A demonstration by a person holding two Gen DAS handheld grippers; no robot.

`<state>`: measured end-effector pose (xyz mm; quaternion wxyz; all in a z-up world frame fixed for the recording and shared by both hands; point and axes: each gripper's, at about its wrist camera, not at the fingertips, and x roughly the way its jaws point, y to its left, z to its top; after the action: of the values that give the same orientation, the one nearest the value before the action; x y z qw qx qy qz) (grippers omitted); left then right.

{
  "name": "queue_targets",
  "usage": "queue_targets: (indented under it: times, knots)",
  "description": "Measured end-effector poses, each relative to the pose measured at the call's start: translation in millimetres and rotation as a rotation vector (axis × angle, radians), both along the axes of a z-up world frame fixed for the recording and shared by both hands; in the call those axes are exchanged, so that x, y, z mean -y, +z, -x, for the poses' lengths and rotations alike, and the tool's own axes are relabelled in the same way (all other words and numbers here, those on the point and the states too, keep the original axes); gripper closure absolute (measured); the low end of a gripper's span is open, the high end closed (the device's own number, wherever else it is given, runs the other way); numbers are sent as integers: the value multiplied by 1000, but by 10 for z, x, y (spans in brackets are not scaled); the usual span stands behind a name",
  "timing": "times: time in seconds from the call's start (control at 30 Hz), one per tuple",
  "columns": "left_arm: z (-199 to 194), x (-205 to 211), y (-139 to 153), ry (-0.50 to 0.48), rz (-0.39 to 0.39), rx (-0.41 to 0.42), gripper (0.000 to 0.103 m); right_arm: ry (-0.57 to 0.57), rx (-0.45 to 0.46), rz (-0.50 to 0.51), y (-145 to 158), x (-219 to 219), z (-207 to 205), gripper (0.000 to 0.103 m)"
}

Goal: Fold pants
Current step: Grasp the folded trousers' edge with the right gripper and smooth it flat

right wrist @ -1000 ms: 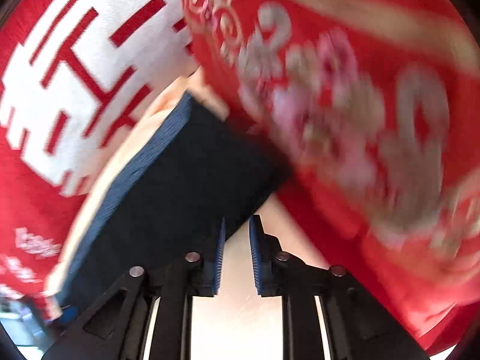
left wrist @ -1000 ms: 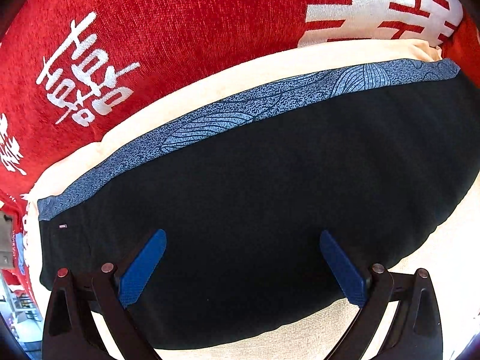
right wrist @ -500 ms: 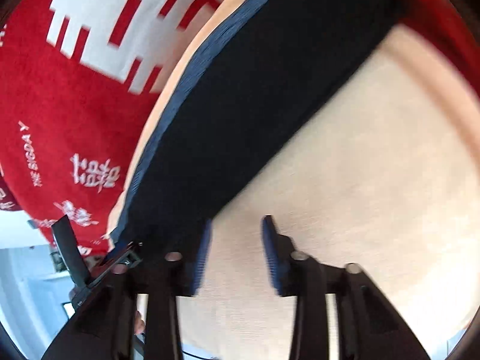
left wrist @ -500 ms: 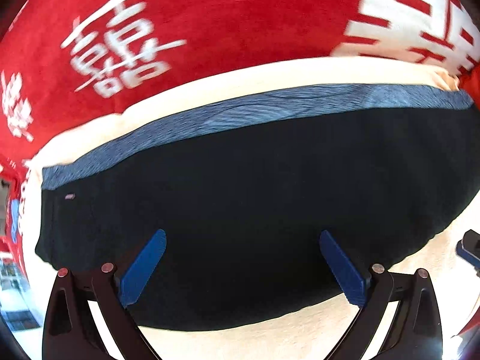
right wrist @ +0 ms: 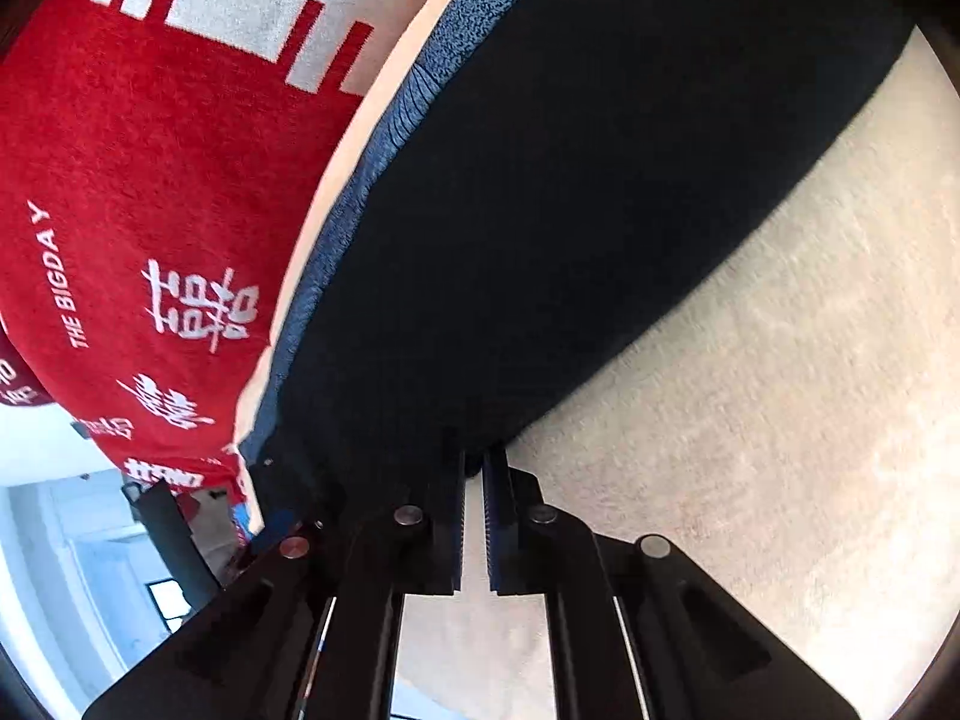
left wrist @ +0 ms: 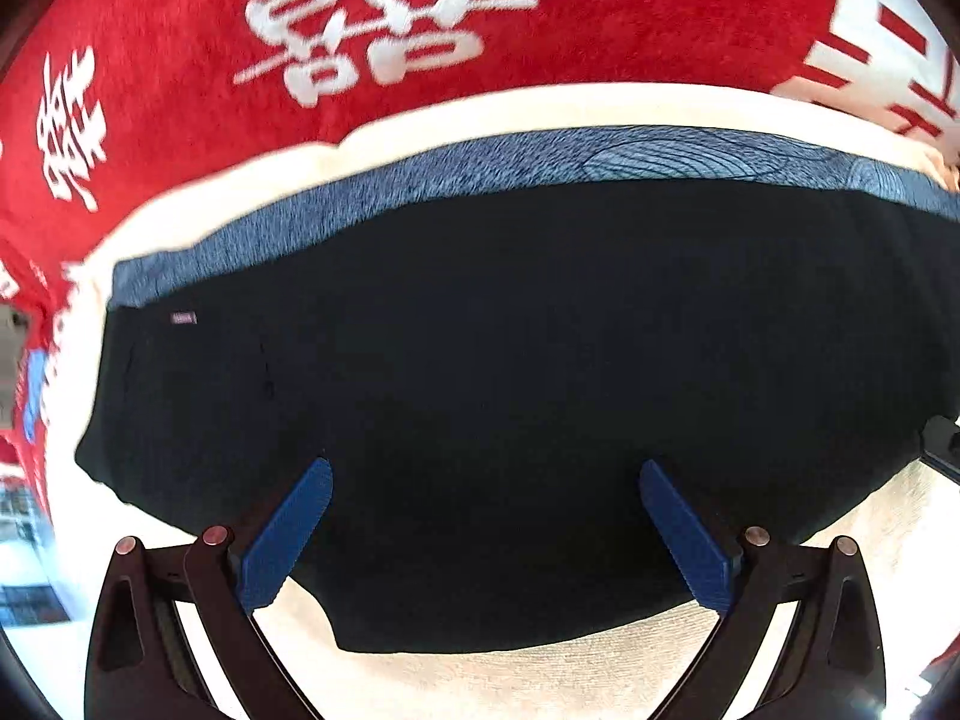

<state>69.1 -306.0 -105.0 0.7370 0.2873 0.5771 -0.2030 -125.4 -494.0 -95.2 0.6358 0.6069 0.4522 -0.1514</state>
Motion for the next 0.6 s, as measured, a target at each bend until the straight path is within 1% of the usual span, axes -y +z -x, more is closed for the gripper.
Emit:
queue_targets:
  times: [0.07, 0.13, 0.2, 0.3, 0.33, 0.4, 0.47, 0.53, 0.6]
  knots:
    - [-6, 10, -1, 15, -5, -10, 0, 14, -9, 6, 35, -20, -60, 96]
    - [-36, 3, -3, 28, -4, -28, 0, 53, -29, 48, 137, -24, -91, 96]
    - [-71, -13, 1, 35, -3, -36, 0, 109, -43, 128, 306, -33, -137, 96]
    - [-51, -8, 13, 25, -9, -17, 0, 171, -59, 234, 491, -3, -236, 96]
    - [-10, 14, 26, 25, -11, -12, 0, 186, -60, 257, 518, 27, -241, 94]
    - [12, 27, 36, 29, -13, -9, 0, 220, -82, 304, 537, 101, -314, 86]
    - [35, 58, 30, 34, -14, -13, 0, 240, -95, 318, 494, 144, -370, 77]
    - [17, 70, 20, 31, -17, -13, 0, 265, -118, 336, 431, 151, -370, 74]
    - [25, 90, 17, 26, -24, -9, 0, 288, -146, 348, 363, 123, -363, 74]
